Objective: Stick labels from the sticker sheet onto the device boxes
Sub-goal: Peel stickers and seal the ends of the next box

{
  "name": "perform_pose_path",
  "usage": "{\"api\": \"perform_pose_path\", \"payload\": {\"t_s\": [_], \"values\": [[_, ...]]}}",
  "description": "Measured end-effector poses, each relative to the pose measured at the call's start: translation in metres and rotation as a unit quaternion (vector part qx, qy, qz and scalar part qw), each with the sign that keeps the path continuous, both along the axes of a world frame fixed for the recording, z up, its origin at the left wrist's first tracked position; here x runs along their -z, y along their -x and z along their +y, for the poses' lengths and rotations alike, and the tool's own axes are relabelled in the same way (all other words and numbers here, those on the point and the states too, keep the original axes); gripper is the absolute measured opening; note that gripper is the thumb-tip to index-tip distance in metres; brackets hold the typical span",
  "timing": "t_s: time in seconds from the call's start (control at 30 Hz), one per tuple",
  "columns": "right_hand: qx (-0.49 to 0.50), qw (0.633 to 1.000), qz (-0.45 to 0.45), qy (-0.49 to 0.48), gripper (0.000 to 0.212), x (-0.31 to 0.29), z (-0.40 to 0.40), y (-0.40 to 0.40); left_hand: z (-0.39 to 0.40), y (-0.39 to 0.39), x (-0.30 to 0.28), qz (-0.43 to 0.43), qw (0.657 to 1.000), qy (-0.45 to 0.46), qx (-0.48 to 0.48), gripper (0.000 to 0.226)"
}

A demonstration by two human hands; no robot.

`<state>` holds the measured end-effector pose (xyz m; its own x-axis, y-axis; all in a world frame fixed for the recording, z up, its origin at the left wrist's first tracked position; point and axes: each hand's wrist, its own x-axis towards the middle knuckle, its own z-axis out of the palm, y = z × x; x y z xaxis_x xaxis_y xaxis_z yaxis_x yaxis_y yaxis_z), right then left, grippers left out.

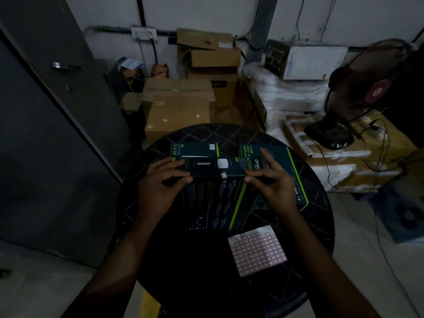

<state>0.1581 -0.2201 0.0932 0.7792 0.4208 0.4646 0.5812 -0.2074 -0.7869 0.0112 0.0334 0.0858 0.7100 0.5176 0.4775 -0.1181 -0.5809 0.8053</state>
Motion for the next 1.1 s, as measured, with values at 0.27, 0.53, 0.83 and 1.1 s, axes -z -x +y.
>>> {"api": "perform_pose_path", "payload": {"t_s": [0.27,0.53,0.83,1.1], "values": [[-0.065,0.983,0.143,-0.100,0.013,0.005,-0.009,-0.016,0.019,0.004,0.009,-0.037,0.965,0.242,0.094,0.024],[-0.102,0.969,0.214,-0.071,0.056,0.011,-0.021,-0.028,0.021,0.006,0.020,-0.020,0.930,0.342,0.131,0.042],[-0.092,0.963,0.239,0.087,0.062,0.028,-0.006,-0.009,0.010,0.015,0.003,0.230,0.827,0.496,0.131,0.057],[-0.155,0.966,0.207,-0.013,0.074,-0.014,-0.032,0.005,-0.003,0.014,-0.054,0.184,0.759,0.619,0.083,0.048]]}}
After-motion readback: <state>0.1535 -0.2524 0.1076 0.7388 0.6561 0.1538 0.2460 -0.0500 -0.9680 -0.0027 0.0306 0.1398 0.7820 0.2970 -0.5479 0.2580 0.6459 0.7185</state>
